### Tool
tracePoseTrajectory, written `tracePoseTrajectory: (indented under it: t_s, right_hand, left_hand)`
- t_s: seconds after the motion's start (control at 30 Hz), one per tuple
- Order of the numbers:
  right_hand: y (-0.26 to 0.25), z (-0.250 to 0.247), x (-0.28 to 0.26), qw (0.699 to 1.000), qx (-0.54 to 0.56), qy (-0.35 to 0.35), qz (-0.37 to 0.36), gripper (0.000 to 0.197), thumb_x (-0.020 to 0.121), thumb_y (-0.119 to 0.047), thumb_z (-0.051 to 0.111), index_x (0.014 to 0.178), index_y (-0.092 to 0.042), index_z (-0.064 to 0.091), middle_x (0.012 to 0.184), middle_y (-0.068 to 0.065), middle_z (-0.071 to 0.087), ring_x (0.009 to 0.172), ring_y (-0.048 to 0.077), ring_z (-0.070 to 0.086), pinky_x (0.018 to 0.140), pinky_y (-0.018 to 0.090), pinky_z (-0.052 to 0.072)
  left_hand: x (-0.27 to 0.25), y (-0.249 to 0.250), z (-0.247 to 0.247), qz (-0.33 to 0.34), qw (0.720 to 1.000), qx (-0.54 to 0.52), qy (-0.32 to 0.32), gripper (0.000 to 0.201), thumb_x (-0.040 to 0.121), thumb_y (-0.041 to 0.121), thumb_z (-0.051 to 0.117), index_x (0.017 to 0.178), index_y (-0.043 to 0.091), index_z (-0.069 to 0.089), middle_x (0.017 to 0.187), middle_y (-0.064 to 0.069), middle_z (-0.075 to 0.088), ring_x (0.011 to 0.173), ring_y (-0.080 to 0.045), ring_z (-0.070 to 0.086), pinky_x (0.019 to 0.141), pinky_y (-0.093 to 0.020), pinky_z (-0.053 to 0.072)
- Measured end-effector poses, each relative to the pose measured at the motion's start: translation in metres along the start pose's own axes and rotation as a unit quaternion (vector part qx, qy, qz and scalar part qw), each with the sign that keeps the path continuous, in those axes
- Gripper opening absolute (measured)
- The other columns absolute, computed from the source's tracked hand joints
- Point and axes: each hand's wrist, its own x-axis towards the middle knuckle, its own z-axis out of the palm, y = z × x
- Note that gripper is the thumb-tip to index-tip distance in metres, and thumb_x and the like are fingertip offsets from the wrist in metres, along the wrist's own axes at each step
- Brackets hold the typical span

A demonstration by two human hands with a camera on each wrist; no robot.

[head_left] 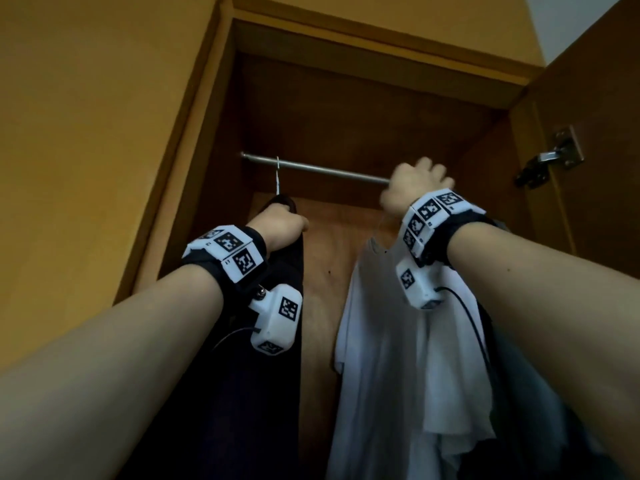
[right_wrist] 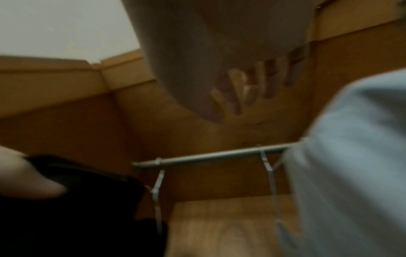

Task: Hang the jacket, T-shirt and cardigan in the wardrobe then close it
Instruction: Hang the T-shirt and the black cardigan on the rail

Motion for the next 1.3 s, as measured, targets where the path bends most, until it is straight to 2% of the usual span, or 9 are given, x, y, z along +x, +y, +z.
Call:
tracePoseTrajectory:
  t_s: [0.13,0.23,0.3,0.43,0.57,0.63,0.7,0.87,1.3]
  right_hand:
    - [-0.057,-0.018,-0.011,0.961,0.228,-0.13,-0.092,0.03,0.088,-0.031,0.063,0.102,-0.005,0.066,0.104,0.015,0.071,0.095,0.032,0.069,0.075,0.036,0.055]
    - [-0.087,-0.01,-0.025,0.904,0.339,-0.248,-0.079,0.024,0.093,-0.031,0.063,0.088,-0.007,0.06,0.092,0.014,0.07,0.087,0.031,0.069,0.082,0.041,0.058]
    - [-0.099,0.001,-0.033,0.912,0.275,-0.285,-0.108,0.02,0.096,-0.024,0.057,0.096,-0.006,0.064,0.098,0.014,0.068,0.091,0.031,0.066,0.077,0.037,0.053]
    - [-0.11,0.019,-0.047,0.951,0.12,-0.222,-0.179,0.036,0.1,-0.016,0.048,0.133,-0.003,0.055,0.138,0.017,0.054,0.129,0.033,0.051,0.098,0.038,0.042]
    - [-0.113,0.026,-0.048,0.972,0.042,-0.16,-0.166,0.017,0.093,-0.014,0.06,0.104,-0.003,0.066,0.119,0.02,0.064,0.112,0.034,0.06,0.09,0.044,0.047]
    - [-0.121,0.03,-0.048,0.98,0.02,-0.148,-0.133,0.018,0.082,-0.015,0.07,0.072,-0.008,0.056,0.085,0.013,0.064,0.082,0.028,0.06,0.073,0.042,0.047]
    - [-0.128,0.029,-0.052,0.981,-0.007,-0.13,-0.141,0.015,0.083,-0.015,0.067,0.074,-0.007,0.056,0.074,0.009,0.058,0.064,0.023,0.053,0.067,0.038,0.044]
    - [-0.134,0.03,-0.042,0.986,0.021,-0.11,-0.126,0.024,0.088,-0.007,0.056,0.112,-0.006,0.06,0.099,0.015,0.063,0.093,0.035,0.062,0.069,0.041,0.039]
    - [-0.154,0.044,-0.009,0.99,0.119,-0.073,-0.015,0.01,0.09,-0.008,0.054,0.082,-0.003,0.054,0.104,0.017,0.065,0.099,0.039,0.064,0.081,0.044,0.048]
  left_hand:
    - [-0.006,-0.002,-0.013,0.031,0.995,0.066,-0.069,0.034,0.092,0.019,0.06,0.125,0.014,0.062,0.124,-0.013,0.065,0.109,-0.031,0.063,0.097,-0.041,0.052]
    - [-0.016,0.001,-0.027,0.043,0.989,0.103,-0.1,0.028,0.086,0.015,0.065,0.114,0.015,0.07,0.114,-0.011,0.071,0.103,-0.029,0.068,0.094,-0.046,0.056]
    - [-0.026,0.007,-0.037,0.038,0.992,0.082,-0.093,0.028,0.087,0.007,0.062,0.114,0.008,0.07,0.111,-0.016,0.072,0.103,-0.032,0.069,0.09,-0.05,0.058]
    - [-0.054,0.02,-0.071,0.096,0.994,-0.012,0.057,0.019,0.088,0.003,0.056,0.101,0.003,0.07,0.095,-0.016,0.073,0.099,-0.037,0.071,0.086,-0.051,0.059]
    - [-0.078,0.035,-0.114,0.23,0.948,0.019,0.217,0.026,0.089,0.011,0.054,0.108,0.023,0.067,0.103,0.001,0.065,0.078,-0.016,0.063,0.059,-0.026,0.051]
    - [-0.077,0.036,-0.129,0.25,0.918,0.113,0.285,0.044,0.085,0.012,0.055,0.128,0.021,0.058,0.132,-0.008,0.056,0.116,-0.029,0.058,0.093,-0.042,0.052]
    - [-0.073,0.031,-0.137,0.187,0.893,0.257,0.318,0.066,0.084,0.014,0.057,0.147,0.018,0.038,0.159,-0.014,0.026,0.15,-0.033,0.02,0.123,-0.053,0.012]
    - [-0.07,0.01,-0.141,0.092,0.899,0.362,0.23,0.086,0.094,0.029,0.054,0.158,0.019,-0.002,0.166,-0.011,-0.014,0.152,-0.033,-0.015,0.121,-0.055,-0.007]
    - [-0.071,0.003,-0.167,0.114,0.913,0.365,0.139,0.106,0.086,0.043,0.068,0.157,0.034,-0.01,0.164,0.0,-0.025,0.151,-0.026,-0.024,0.122,-0.05,-0.012]
